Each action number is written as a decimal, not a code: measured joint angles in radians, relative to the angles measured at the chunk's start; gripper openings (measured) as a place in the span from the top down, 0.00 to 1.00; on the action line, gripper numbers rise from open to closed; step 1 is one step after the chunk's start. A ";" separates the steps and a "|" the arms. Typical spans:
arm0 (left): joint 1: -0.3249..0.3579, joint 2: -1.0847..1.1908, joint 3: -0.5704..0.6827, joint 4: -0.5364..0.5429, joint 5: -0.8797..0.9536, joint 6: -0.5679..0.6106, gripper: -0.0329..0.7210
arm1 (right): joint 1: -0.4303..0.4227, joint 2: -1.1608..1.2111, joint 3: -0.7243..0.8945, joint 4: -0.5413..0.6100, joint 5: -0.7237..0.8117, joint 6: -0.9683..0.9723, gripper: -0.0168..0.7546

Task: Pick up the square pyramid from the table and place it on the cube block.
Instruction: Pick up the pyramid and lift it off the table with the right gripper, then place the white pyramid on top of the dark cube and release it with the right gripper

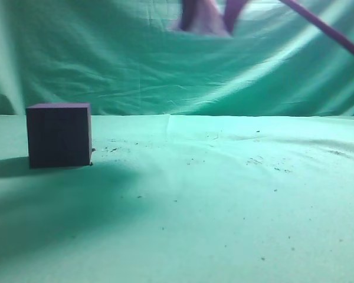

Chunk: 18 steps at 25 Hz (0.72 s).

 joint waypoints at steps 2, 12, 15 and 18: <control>0.000 0.000 0.000 0.000 0.000 0.000 0.96 | 0.078 0.008 -0.050 0.010 0.006 -0.002 0.48; 0.000 0.000 0.000 0.000 0.000 0.000 0.96 | 0.318 0.283 -0.315 0.023 0.089 -0.013 0.48; 0.000 0.000 0.000 0.000 0.000 0.000 0.96 | 0.318 0.339 -0.355 -0.006 0.094 -0.013 0.48; 0.000 0.000 0.000 0.000 0.000 0.000 0.96 | 0.318 0.364 -0.363 -0.040 0.096 -0.015 0.48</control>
